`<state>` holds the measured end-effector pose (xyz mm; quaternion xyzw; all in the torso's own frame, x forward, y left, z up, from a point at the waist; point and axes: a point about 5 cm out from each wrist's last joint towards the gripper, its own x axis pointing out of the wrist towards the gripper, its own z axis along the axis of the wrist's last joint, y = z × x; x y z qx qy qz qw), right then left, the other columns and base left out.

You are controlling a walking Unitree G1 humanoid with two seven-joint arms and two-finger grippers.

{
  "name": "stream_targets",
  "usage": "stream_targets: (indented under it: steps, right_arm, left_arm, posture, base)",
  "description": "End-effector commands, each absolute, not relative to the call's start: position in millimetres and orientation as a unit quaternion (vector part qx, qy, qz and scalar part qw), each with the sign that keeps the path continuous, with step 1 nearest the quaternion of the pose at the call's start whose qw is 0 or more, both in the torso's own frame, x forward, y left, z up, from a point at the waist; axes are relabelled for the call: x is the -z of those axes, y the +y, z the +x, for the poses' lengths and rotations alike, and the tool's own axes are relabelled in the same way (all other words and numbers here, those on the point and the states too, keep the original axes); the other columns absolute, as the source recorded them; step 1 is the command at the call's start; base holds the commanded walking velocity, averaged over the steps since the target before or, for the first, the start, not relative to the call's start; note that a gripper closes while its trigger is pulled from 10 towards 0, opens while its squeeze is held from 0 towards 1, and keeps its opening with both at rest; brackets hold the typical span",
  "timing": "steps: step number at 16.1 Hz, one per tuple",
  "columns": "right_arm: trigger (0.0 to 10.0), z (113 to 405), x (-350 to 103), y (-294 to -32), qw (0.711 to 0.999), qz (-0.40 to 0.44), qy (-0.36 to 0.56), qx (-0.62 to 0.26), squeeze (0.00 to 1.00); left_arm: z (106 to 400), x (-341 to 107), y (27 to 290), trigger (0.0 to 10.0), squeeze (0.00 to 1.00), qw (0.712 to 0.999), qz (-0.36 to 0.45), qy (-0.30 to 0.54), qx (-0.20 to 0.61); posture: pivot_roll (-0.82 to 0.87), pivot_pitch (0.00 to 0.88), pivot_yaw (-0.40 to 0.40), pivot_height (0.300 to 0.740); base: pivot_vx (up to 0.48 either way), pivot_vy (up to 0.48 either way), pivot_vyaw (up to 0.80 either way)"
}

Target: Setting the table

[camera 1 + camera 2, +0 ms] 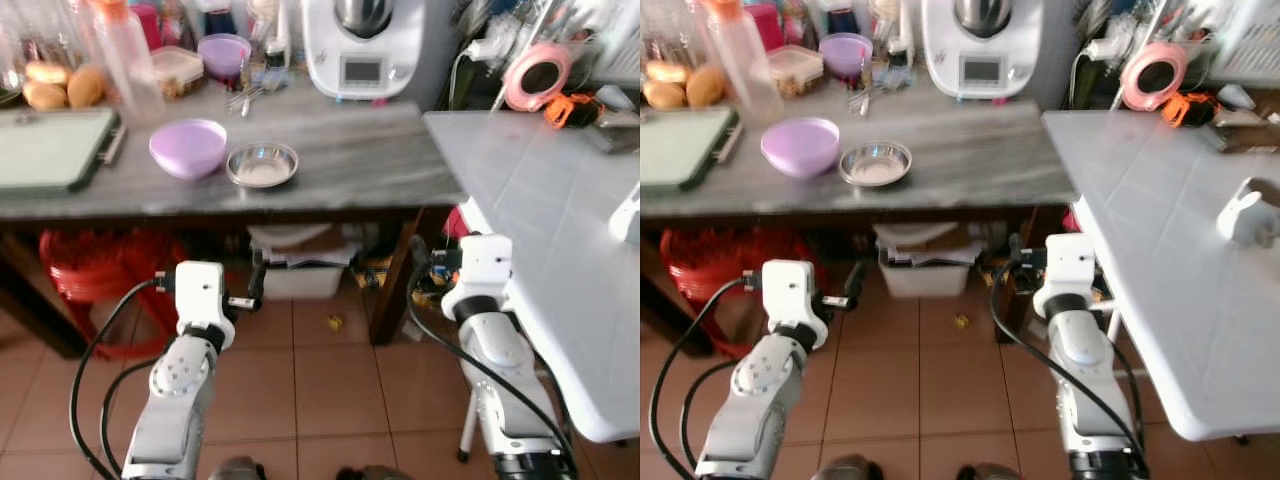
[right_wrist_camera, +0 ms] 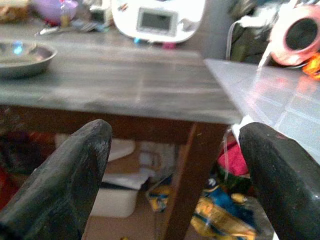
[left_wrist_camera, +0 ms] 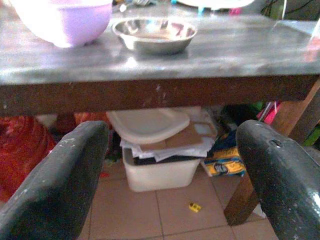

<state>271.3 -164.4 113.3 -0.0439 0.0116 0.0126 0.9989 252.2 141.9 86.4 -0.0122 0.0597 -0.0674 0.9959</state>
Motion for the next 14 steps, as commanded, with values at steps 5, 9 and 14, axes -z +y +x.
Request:
stream_targets:
  steps: [5,9,14]
  right_arm:
    - [10.0,270.1,-115.6,-170.7,0.999,-0.046,0.010,-0.005,0.00]
    - [10.0,272.5,-117.5,-169.3,0.999,-0.045,0.007,-0.006,0.00]
    - [10.0,270.3,-117.7,-165.9,0.999,-0.042,0.002,-0.013,0.00]
  left_arm:
    - [251.9,-83.5,142.7,10.0,0.00,0.995,-0.006,0.066,0.070]
    - [253.9,-87.9,140.8,10.0,0.00,0.996,-0.011,0.053,0.076]
    - [252.5,-88.1,140.1,10.0,0.00,0.995,-0.011,0.052,0.089]
  posture:
    - [0.00,0.000,-0.027,0.740]
    - [0.00,0.000,-0.027,0.740]
    - [-0.01,0.000,-0.023,0.740]
  base:
    - [-0.215,0.000,0.00]
    - [0.000,0.000,0.00]
    - [0.000,-0.054,0.00]
